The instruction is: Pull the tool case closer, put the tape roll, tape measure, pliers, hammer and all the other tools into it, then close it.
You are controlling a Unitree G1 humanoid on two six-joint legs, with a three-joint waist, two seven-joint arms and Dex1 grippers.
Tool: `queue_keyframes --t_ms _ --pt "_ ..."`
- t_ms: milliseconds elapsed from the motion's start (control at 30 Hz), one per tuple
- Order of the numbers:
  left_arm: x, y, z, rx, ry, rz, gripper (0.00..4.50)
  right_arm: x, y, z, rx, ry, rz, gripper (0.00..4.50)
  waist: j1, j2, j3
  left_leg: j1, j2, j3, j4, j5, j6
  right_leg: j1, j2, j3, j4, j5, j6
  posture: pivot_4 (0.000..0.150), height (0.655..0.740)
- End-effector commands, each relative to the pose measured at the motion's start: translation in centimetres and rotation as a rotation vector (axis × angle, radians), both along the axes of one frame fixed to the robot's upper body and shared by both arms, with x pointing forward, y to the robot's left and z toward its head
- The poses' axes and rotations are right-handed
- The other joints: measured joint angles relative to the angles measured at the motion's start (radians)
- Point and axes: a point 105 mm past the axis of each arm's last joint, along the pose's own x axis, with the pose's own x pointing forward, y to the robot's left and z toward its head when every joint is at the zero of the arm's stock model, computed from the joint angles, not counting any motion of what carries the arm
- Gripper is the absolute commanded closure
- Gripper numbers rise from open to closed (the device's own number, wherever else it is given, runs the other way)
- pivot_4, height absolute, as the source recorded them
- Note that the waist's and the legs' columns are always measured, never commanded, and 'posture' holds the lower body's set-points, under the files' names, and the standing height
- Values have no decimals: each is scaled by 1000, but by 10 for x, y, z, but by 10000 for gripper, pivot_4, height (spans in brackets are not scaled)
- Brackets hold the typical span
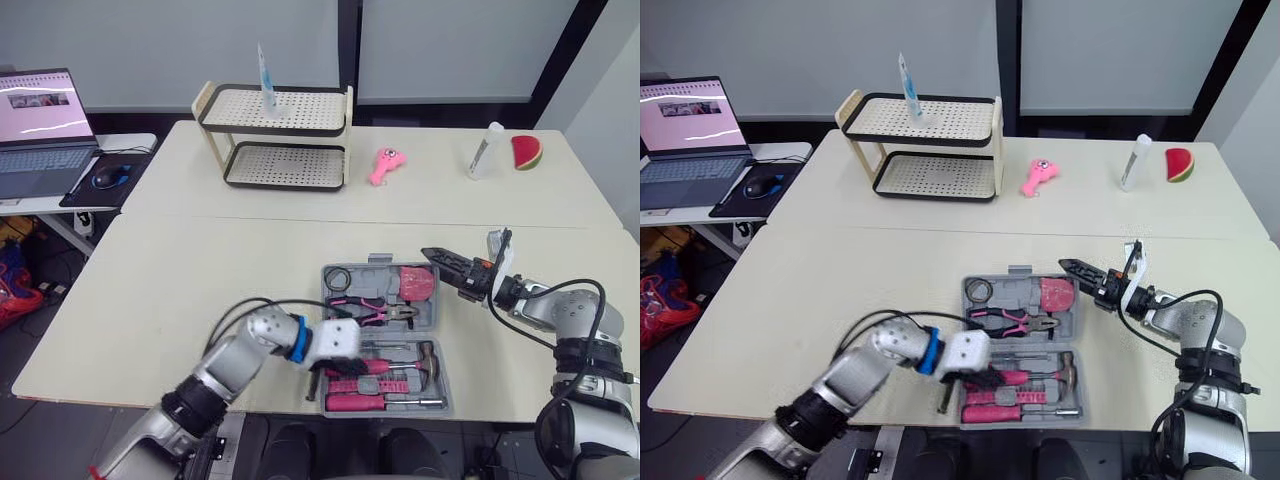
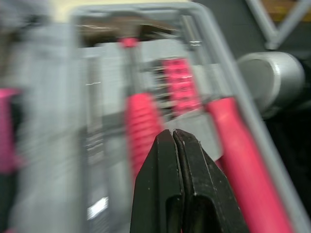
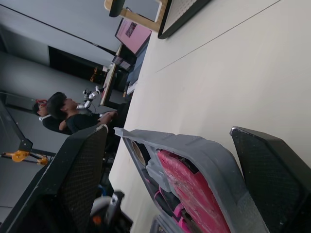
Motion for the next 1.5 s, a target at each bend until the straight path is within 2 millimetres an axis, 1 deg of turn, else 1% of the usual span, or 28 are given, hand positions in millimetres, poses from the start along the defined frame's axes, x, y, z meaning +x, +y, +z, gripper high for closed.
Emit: queue_keyframes --t_ms 33,100,233,300,333,433,500,533,567,633,667,767,833,867,900,967,1033,1067,1167,1200,1233,1367,1500 --pt "-3 3 23 -29 -45 -26 45000 -7 5 17 30 -54 34 1883 1 0 0 0 0 0 0 0 0 0 0 0 0 0 0 1500 7400" --pt "-4 12 28 -14 -46 -18 45000 -11 7 20 34 -61 46 1883 1 0 1 -1 0 0 0 0 0 0 0 0 0 0 0 1500 7400" --pt "-8 39 32 44 -20 15 45000 -23 10 28 27 -74 87 1883 -1 1 1 -1 0 0 -1 0 0 -1 1 0 0 0 0 1500 7400" --pt "-11 57 34 71 25 51 45000 -32 11 36 21 -88 116 1883 -1 3 2 -1 1 0 -1 -1 1 -2 1 0 0 0 0 1500 7400" --pt "-13 61 35 75 39 62 45000 -35 11 38 20 -90 124 1883 -1 4 2 -1 1 0 -1 -2 3 -2 1 1 0 0 0 1500 7400" --pt "-18 84 29 106 109 123 45000 -56 14 47 -7 -100 196 1883 1 4 3 -2 0 0 -1 -2 4 -3 1 1 0 0 0 1500 7400" --pt "-23 94 23 140 123 121 45000 -69 16 50 -26 -103 244 1883 2 4 3 -2 0 -1 -1 -2 4 -3 1 1 0 0 0 1500 7400" --pt "-26 97 19 159 123 111 45000 -78 18 53 -39 -110 281 1883 3 4 3 -3 0 0 -1 -2 4 -3 1 1 0 0 0 1500 7400" --pt "-29 98 14 172 118 104 45000 -92 20 56 -67 -122 337 1883 6 5 3 -3 0 0 -1 -3 4 -3 0 1 0 0 0 1500 7400" --pt "-30 93 8 162 113 110 45000 -121 23 61 -115 -129 471 1883 13 6 4 -4 -1 -1 -1 -3 5 -4 -1 1 0 0 0 1500 7400" --pt "-29 91 6 159 104 113 45000 -128 23 62 -144 -127 501 1883 16 7 5 -4 -2 -1 0 -3 5 -4 -1 1 0 0 0 1500 7400" --pt "-26 91 -3 180 59 108 45000 -135 20 66 -227 -144 509 1883 16 5 5 -4 -1 -1 0 -3 6 -3 -1 1 0 0 0 1500 7400" --pt "-22 91 -6 180 37 131 45000 -132 17 57 -413 -188 460 1883 14 5 5 -4 0 0 0 -3 6 -3 0 1 0 0 0 1500 7400" --pt "-17 93 -9 192 6 148 45000 -125 12 47 -564 -225 418 1883 14 5 5 -4 0 0 0 -3 6 -4 0 1 0 0 0 1500 7400" --pt "-11 94 -11 200 -27 168 45000 -117 3 34 -715 -270 387 3576 15 5 5 -4 -1 0 -1 -3 6 -4 0 1 0 0 0 1500 7400" --pt "-4 93 -14 202 -63 193 45000 -108 -17 7 -983 -365 411 7726 14 4 5 -6 -1 0 0 -3 6 -7 1 1 0 0 0 1500 7400" --pt "-4 90 -16 194 -63 187 45000 -105 -35 -16 -1160 -452 480 14326 13 2 6 -6 -1 1 1 -3 6 -8 0 -1 0 0 1 1500 7400" --pt "-7 86 -16 185 -56 177 45000 -104 -40 -24 -1214 -486 505 18071 12 2 6 -6 -1 2 1 -3 6 -8 0 -1 1 0 1 1500 7400" --pt "-10 79 -18 176 -48 159 45000 -102 -45 -38 -1275 -557 560 24497 5 3 6 -5 -1 2 1 -3 5 -8 0 -1 1 0 1 1500 7400" --pt "-10 77 -20 173 -45 156 45000 -103 -46 -43 -1296 -573 591 25300 4 3 6 -5 0 2 1 -3 5 -7 0 -1 1 0 1 1500 7400" --pt "-11 74 -21 171 -41 152 45000 -105 -46 -49 -1310 -586 620 27089 4 3 6 -5 0 2 1 -3 5 -7 0 -1 1 0 1 1500 7400" --pt "-14 63 -27 167 -38 129 45000 -112 -35 -63 -1292 -621 670 33085 4 2 6 -5 0 2 1 -3 5 -7 1 -1 1 0 1 1500 7400" --pt "-17 50 -30 150 -31 115 45000 -120 -26 -69 -1278 -633 713 38506 6 2 6 -5 0 2 1 -3 5 -7 1 -1 1 0 1 1500 7400"
